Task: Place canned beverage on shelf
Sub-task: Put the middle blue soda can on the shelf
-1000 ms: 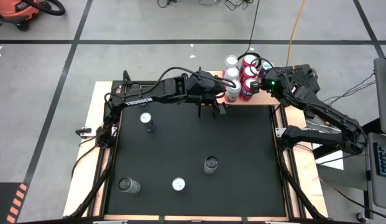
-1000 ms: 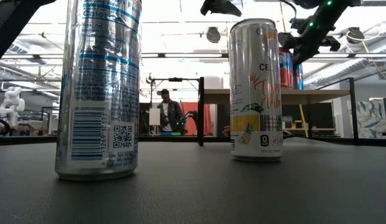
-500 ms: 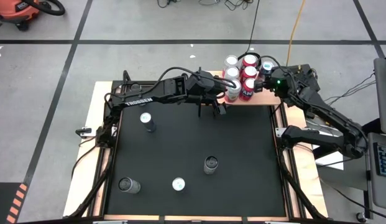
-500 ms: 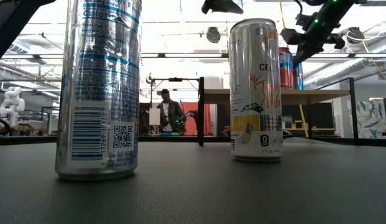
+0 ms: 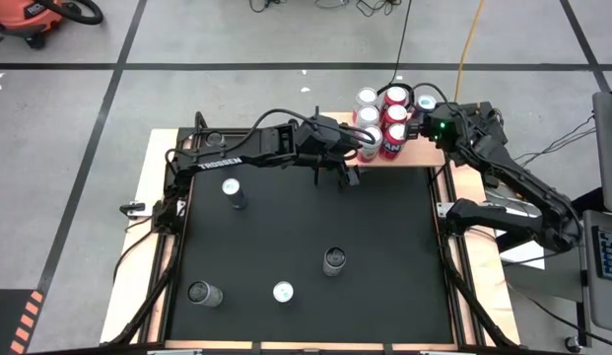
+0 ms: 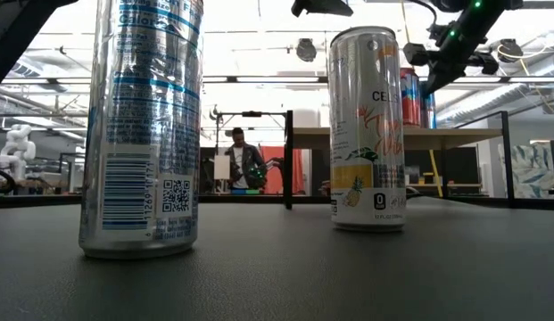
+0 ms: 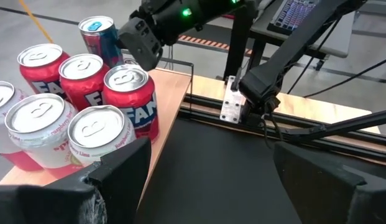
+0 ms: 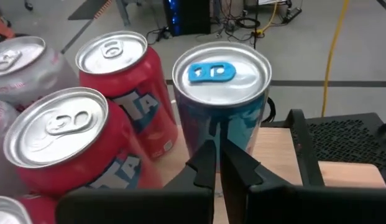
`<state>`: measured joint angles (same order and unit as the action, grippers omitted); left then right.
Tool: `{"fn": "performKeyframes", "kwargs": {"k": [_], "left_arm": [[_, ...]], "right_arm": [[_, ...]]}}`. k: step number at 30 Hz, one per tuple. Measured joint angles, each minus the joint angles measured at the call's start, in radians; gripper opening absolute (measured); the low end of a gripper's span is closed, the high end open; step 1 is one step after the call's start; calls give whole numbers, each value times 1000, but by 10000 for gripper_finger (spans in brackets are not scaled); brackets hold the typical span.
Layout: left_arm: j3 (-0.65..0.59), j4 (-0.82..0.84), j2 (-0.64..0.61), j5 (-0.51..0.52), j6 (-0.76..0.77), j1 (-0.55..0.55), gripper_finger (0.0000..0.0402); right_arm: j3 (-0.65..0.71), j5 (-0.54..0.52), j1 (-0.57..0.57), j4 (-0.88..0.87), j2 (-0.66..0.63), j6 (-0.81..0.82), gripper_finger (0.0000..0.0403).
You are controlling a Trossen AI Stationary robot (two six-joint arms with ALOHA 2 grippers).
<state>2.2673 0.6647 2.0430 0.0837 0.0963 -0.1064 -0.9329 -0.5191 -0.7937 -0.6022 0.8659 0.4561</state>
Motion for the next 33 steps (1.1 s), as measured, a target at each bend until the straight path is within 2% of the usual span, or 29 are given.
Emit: {"fn": "performKeyframes", "kwargs": {"k": [12, 22, 27, 33], "left_arm": [[0, 3, 0, 0, 1, 0, 342], [0, 3, 0, 0, 2, 2, 342], [0, 3, 0, 0, 2, 2, 342], [0, -3, 0, 0, 1, 2, 342]], "right_arm": [[-1, 27, 1, 49, 49, 1, 0], [-192, 24, 3, -185, 16, 40, 0], [-313, -9, 3, -326, 18, 160, 0], [-291, 31, -11, -390, 47, 244, 0]]}}
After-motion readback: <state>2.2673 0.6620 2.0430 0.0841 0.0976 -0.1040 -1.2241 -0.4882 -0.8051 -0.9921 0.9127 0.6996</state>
